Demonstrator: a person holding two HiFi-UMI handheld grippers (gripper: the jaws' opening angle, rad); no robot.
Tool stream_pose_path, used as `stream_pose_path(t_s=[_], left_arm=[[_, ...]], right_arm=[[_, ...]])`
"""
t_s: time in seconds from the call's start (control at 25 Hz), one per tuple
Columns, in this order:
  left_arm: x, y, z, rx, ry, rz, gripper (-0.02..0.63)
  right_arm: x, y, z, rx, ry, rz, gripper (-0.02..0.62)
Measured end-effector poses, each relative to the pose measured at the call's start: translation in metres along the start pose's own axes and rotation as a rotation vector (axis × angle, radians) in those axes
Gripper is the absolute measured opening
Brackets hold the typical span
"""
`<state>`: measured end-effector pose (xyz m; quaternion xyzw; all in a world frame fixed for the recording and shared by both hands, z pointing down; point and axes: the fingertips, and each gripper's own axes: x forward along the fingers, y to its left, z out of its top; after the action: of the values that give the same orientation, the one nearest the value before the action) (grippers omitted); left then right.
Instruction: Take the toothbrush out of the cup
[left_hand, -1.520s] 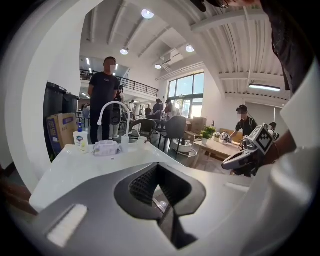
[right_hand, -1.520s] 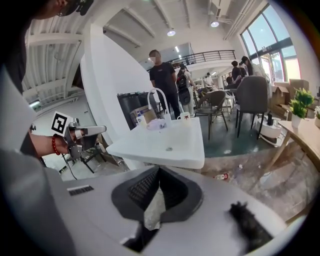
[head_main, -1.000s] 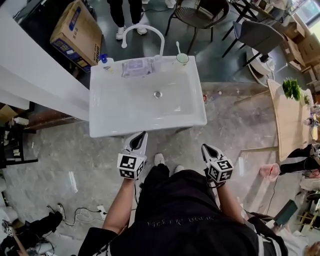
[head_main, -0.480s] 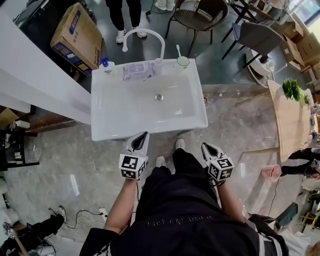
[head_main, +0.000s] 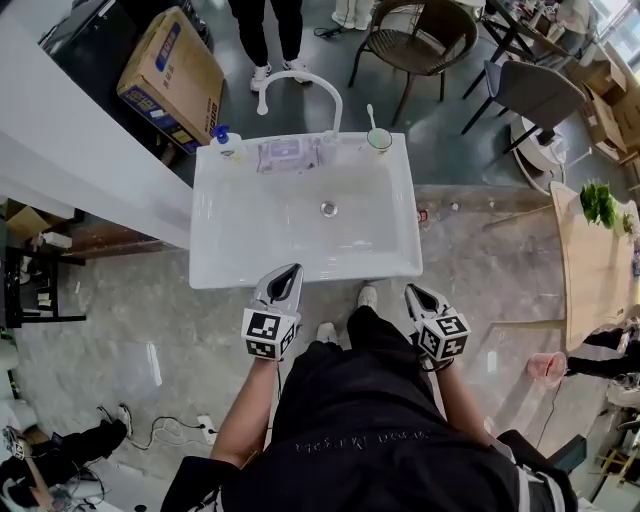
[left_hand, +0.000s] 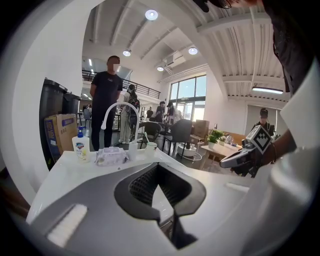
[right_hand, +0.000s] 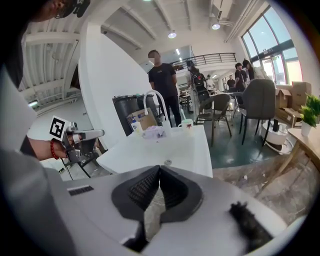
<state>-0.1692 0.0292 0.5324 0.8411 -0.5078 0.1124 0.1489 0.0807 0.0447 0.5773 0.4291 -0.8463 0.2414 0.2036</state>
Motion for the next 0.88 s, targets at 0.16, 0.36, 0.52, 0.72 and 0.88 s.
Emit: stream_pose_path(t_s=[0.16, 0.36, 0.52, 0.72, 0.88], left_arm=[[0.02, 0.001, 0.007, -0.013, 0.015, 0.018, 0.006], [0.054, -0.003, 0.018, -0.007, 0.031, 0.027, 0.006], [0.078, -0.008, 0.028, -0.007, 0.04, 0.036, 0.006], [0.103, -0.014, 0.037, 0.002, 0.052, 0.045, 0.006], [0.122, -0.017, 0.041, 0.002, 0.069, 0.055, 0.006]], right_arm=[[0.017, -0.016, 0.009, 0.012, 0.004, 0.033, 0.012], [0.034, -0.046, 0.025, 0.026, 0.001, 0.058, 0.012], [0.044, -0.07, 0.036, 0.023, 0.008, 0.083, 0.012], [0.057, -0.092, 0.046, 0.02, 0.013, 0.112, 0.012], [0.067, -0.105, 0.056, 0.001, 0.02, 0.142, 0.012]])
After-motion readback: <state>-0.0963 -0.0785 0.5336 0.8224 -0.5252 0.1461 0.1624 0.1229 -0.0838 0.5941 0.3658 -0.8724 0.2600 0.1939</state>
